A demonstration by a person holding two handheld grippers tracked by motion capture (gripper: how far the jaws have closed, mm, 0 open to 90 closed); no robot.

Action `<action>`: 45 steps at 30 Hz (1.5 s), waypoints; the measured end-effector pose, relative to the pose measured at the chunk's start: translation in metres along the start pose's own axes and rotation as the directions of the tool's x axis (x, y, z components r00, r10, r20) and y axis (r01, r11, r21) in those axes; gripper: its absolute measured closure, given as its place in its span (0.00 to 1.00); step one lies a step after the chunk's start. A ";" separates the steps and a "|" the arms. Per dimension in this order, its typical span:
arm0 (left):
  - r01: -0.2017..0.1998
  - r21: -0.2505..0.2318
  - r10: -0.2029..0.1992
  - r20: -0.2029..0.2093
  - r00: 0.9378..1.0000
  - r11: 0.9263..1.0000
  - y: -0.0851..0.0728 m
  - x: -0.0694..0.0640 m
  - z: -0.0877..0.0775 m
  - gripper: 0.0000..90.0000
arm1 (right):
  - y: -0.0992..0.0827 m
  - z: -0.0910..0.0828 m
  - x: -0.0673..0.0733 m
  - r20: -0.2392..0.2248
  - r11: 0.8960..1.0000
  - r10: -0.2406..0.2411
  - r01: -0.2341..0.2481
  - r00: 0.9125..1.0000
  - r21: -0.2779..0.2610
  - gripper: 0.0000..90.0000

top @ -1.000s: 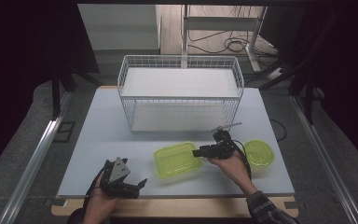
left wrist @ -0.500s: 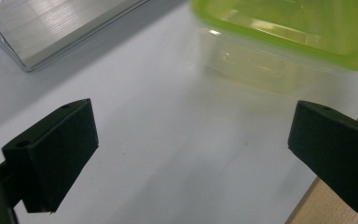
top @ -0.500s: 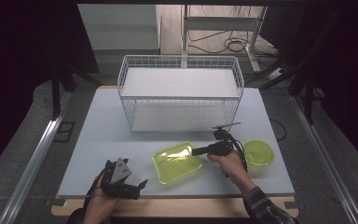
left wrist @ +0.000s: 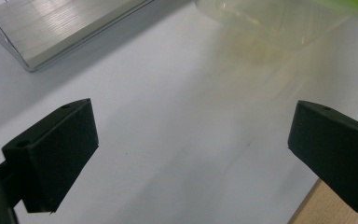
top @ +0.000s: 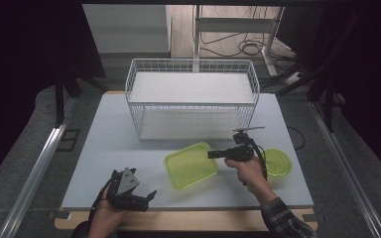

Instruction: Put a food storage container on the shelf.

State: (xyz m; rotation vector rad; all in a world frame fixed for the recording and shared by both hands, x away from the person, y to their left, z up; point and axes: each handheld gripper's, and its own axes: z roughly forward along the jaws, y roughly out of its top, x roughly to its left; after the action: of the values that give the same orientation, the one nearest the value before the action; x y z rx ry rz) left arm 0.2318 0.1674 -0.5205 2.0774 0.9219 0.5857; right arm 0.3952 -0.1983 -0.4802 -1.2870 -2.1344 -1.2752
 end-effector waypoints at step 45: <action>-0.010 0.019 0.010 -0.002 1.000 1.000 0.000 0.000 0.003 0.01 | 0.071 -0.081 0.064 -0.043 0.962 -0.077 0.063 0.996 -0.265 0.89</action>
State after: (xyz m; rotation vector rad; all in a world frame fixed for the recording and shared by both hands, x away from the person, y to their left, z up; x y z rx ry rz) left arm 0.2332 0.1662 -0.5224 2.0999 0.9222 0.5871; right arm 0.4081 -0.2184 -0.3573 -1.2703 -2.0421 -1.6505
